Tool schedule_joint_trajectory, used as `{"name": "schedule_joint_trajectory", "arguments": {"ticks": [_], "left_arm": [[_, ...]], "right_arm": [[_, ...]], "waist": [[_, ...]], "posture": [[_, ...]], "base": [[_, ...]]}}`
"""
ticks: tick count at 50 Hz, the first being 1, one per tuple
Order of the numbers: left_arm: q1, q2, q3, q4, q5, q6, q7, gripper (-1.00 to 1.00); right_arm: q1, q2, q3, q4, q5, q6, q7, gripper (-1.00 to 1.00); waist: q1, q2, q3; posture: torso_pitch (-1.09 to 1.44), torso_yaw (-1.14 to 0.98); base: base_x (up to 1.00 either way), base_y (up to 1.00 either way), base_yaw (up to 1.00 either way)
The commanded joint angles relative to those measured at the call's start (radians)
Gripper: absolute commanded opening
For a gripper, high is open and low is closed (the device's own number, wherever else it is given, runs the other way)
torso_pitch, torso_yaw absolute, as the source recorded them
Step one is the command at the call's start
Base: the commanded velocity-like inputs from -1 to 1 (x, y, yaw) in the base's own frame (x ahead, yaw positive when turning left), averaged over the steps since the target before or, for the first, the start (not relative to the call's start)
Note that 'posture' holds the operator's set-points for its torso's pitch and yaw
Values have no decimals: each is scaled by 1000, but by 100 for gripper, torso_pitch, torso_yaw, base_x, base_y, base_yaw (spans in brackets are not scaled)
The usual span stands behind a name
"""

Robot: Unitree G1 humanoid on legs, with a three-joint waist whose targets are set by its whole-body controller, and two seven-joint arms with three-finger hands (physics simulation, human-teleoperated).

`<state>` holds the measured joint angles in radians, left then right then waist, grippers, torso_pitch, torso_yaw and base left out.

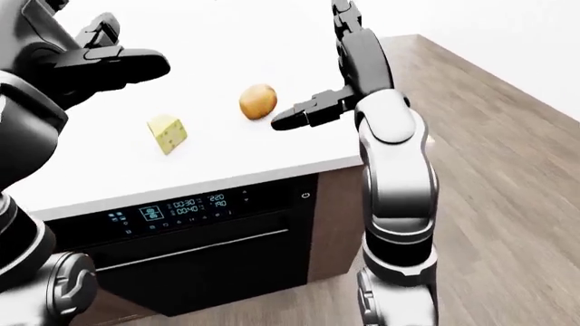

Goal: Place the bread and cheese on the cutting board.

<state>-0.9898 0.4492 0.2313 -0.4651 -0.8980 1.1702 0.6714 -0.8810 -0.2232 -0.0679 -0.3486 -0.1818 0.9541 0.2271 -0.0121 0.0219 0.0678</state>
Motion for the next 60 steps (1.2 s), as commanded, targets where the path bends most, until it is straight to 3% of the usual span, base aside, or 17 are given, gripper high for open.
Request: {"name": "schedule_joint_trajectory", "arguments": {"ticks": [1,4,5,8,9,11,14,16,17,18,20,24,26,27,28,35,60], "left_arm": [[-31,13,19,-24,8,-31,-1,100],[-32,12,21,-28,3,-25,3,100],[-33,12,21,-27,4,-26,3,100],[-34,12,22,-28,0,-24,6,100],[-33,13,20,-25,3,-27,4,100],[-32,12,17,-24,7,-30,1,100],[-32,12,21,-27,6,-26,2,100],[-32,12,19,-26,7,-27,1,100],[-31,12,18,-25,9,-30,-1,100],[-33,10,22,-31,3,-21,6,100],[-32,11,23,-31,4,-23,4,100],[-32,12,18,-24,8,-30,2,100],[-32,12,19,-23,9,-30,0,100],[-34,11,20,-23,8,-28,1,100],[-36,12,21,-22,7,-27,2,100],[-34,11,19,-18,8,-31,1,100],[-29,1,14,-20,35,-30,-16,100]], "right_arm": [[-37,-10,2,-34,-14,-43,-2,100],[-38,-12,5,-39,-30,-39,8,100],[-38,-11,5,-40,-33,-39,11,100],[-36,-7,7,-34,-41,-47,17,100],[-36,-6,6,-33,-43,-48,18,100],[-35,-2,2,-32,-46,-51,21,100],[-33,1,4,-32,-53,-40,23,100],[-36,8,-11,-38,-42,-38,20,100],[-37,7,-13,-37,-39,-38,17,100],[-37,7,-14,-34,-37,-38,13,100],[-38,4,-13,-39,-33,-35,9,100],[-40,0,-16,-38,-24,-34,4,100],[-41,-3,-19,-37,-20,-30,0,100],[-40,-5,-22,-38,-17,-30,-2,100],[-42,-6,-23,-40,-15,-26,-4,100],[-42,-21,-33,-33,3,-20,-12,100],[-37,-8,-8,101,-13,-59,-2,100]], "waist": [[0,-1,-37],[-1,-4,-38],[1,1,-61],[13,-35,-42],[15,-46,-48],[17,-43,-56],[14,-12,-40],[9,41,-42],[-2,52,-44],[2,42,-18],[0,41,-18],[1,-8,-2],[10,-44,-9],[10,-47,-5],[12,-23,-9],[11,-5,-32],[2,-2,-44]], "posture": [[0,0],[0,0],[0,0],[0,0],[0,0],[0,0],[0,0],[0,0],[0,0],[0,0],[0,0],[0,0],[0,0],[0,0],[0,0],[0,0],[0,0]], "base": [[0,0,0],[0,0,0],[0,10,0],[6,29,0],[9,30,0],[9,30,0],[9,25,0],[0,0,0],[0,0,0],[0,0,0],[0,0,0],[0,0,0],[0,0,0],[0,0,0],[0,0,0],[0,0,0],[0,0,0]]}}
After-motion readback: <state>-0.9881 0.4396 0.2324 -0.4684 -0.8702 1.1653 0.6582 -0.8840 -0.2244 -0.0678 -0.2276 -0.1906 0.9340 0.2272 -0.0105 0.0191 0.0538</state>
